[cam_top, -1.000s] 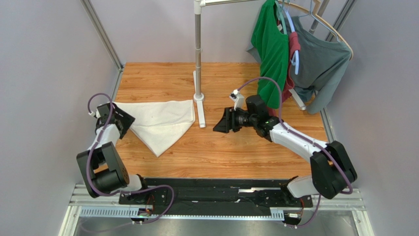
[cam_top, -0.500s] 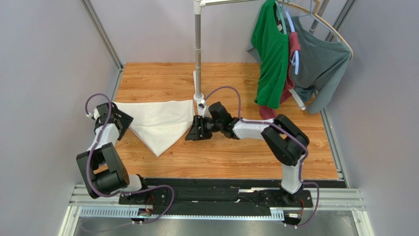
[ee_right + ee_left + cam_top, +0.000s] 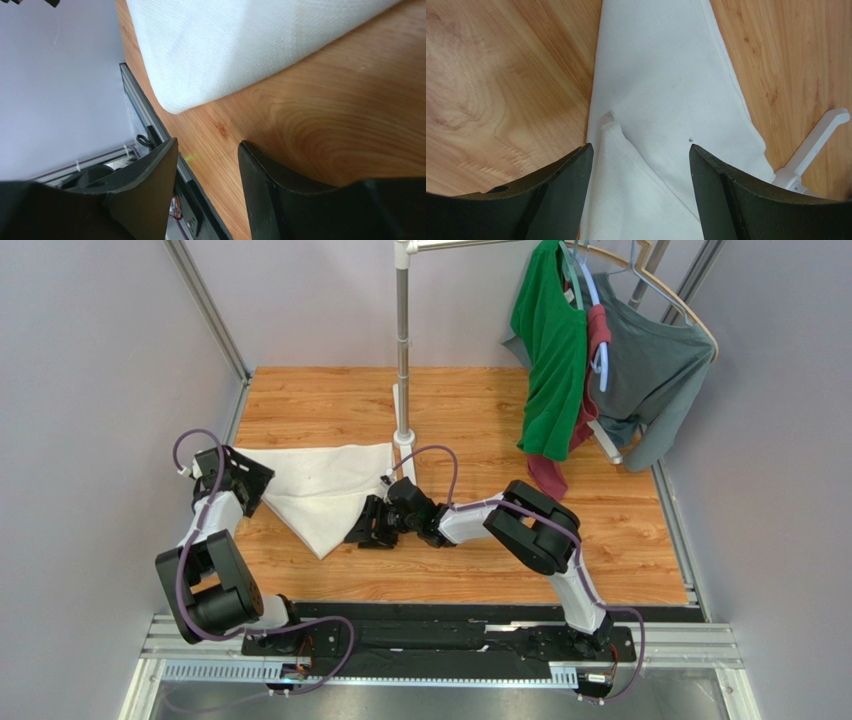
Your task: Fold the napkin, place the utensils inside, and roll it up
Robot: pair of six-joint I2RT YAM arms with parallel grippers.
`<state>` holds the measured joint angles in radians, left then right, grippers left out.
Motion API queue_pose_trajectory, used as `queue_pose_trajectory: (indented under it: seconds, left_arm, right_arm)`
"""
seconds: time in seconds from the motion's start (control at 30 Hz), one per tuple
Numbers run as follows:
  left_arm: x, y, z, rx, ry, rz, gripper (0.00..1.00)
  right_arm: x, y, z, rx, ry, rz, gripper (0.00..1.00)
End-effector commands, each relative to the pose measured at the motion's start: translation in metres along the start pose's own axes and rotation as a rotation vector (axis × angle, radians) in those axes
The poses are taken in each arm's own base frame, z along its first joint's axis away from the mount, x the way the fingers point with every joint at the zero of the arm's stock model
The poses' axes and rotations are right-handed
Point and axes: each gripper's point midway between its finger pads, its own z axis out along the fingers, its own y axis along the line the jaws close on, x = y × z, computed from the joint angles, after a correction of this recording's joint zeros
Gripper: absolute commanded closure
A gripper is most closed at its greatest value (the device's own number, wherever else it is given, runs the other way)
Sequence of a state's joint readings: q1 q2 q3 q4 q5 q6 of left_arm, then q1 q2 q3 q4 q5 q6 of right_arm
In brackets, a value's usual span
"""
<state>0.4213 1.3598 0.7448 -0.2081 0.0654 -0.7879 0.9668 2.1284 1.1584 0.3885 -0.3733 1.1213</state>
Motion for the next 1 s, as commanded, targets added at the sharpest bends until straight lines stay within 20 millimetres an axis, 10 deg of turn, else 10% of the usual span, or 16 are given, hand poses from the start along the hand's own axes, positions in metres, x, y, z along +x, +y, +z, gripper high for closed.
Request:
queue_pose_trajectory:
  seconds: [0.0,0.97]
  left_arm:
    - [-0.007,-0.016,-0.007,0.089,-0.029,-0.049,0.21]
    - [-0.005,-0.032,-0.014,0.18,-0.021,-0.08,0.21]
  right_arm:
    - [-0.018,-0.011,0.023,0.031,-0.118,0.119,0.46]
    - [0.0,-0.083,0.038,0.27,-0.191,0.271,0.86]
